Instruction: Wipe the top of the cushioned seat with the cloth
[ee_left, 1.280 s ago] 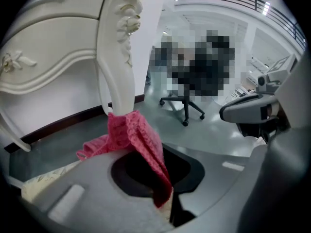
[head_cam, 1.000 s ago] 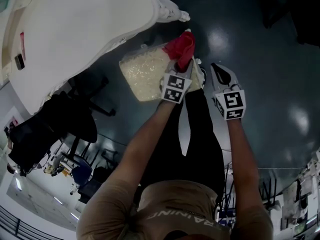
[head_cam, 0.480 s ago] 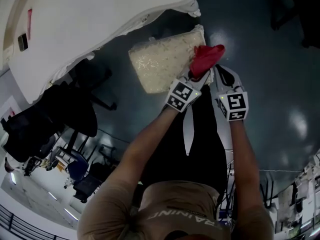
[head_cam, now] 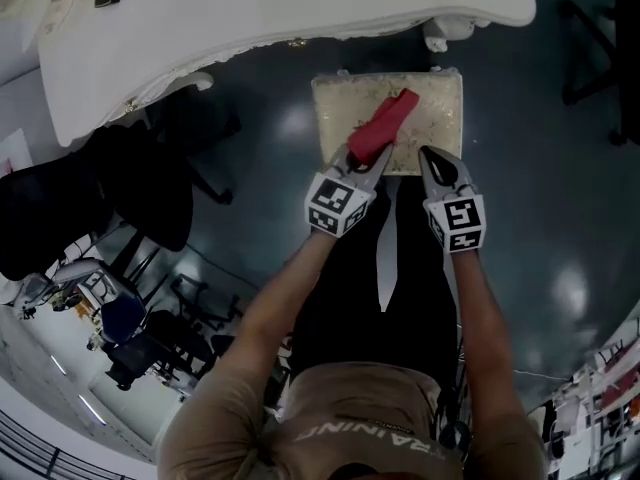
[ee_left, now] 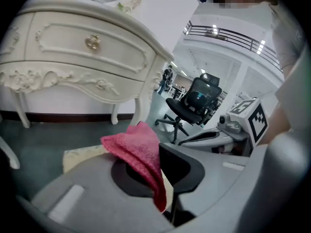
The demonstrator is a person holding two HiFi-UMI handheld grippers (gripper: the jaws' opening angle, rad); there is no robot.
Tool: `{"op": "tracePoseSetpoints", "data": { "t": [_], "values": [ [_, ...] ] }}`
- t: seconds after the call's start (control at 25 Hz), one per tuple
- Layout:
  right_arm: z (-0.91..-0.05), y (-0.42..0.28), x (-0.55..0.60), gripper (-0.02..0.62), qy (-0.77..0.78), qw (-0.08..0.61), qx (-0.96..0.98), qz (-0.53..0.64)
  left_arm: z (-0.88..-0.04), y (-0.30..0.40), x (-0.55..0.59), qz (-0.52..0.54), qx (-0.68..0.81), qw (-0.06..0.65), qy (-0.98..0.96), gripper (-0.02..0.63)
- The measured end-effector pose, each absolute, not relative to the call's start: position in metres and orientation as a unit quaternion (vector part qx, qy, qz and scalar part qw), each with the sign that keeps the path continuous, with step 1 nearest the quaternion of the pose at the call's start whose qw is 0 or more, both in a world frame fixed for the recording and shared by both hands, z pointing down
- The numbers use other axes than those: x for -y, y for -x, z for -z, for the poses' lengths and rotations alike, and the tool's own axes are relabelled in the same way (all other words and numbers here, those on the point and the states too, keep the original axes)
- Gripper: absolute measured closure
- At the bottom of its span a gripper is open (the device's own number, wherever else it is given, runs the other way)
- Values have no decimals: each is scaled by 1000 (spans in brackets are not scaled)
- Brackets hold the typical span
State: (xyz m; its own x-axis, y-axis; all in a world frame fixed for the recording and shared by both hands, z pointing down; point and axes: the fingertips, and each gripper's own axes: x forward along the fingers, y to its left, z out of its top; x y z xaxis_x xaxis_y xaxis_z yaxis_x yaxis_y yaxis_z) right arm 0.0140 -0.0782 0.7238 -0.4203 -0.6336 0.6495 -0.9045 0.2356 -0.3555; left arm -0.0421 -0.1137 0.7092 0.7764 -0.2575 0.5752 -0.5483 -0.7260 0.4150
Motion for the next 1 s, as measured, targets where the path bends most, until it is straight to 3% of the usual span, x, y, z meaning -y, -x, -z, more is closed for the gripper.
{"op": "tracePoseSetpoints", "data": {
  "t": [0.48,1.0],
  "values": [
    [-723,81,86,594,-444,223,796,-345,-724,222,159,-228,397,315,-831,568],
    [-747,126,95,594,-447,220,789,-361,-799,253,145,-297,391,314,-813,568]
  ]
}}
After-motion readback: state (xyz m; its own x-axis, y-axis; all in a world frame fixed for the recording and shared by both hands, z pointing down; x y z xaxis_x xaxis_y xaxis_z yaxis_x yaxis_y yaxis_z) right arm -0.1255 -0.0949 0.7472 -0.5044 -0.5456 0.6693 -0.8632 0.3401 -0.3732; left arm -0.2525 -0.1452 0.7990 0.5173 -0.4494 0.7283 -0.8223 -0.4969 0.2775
